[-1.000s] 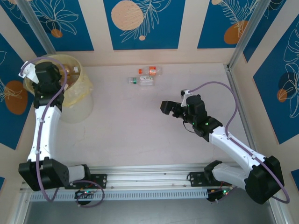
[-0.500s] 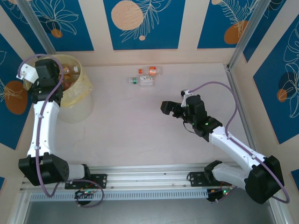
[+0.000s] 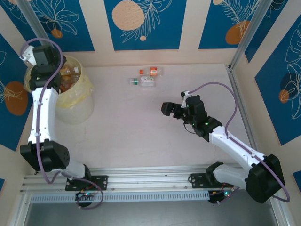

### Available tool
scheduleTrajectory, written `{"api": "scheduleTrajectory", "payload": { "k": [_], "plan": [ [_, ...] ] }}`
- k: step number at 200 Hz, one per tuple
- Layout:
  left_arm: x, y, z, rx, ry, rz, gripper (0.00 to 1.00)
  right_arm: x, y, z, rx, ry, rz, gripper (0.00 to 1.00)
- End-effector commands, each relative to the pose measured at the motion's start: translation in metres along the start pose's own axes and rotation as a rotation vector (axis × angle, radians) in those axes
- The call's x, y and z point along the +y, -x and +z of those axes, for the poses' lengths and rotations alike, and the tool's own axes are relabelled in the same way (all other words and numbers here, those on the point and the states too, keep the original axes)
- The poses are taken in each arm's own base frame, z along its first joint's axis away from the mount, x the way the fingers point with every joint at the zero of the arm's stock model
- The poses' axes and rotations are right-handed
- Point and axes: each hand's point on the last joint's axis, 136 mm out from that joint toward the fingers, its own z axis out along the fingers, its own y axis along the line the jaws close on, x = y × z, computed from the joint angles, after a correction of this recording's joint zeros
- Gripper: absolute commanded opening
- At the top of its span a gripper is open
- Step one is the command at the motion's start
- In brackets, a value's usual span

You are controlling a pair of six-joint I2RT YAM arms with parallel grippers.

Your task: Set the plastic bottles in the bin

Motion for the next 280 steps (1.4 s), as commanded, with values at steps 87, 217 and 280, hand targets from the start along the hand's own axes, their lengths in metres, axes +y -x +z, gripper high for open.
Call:
{"api": "scheduleTrajectory", "payload": {
  "k": [87, 217, 280],
  "plan": [
    [-0.007, -0.021, -0.002, 0.121, -0.091, -0.062, 1.0, 0.002, 0.004, -0.006, -0.021, -0.01, 0.003, 0.99],
    [-0.131, -0.054, -0.115, 0.136, -0.703, 0.237, 1.0, -0.009, 0.007, -0.002, -0.036, -0.056, 0.043, 1.0],
    [-0.21, -0.148, -0.173, 0.275, -1.025, 0.447, 1.0, -0.027, 0.008, -0.007, -0.054, -0.13, 0.138, 1.0]
  ]
}}
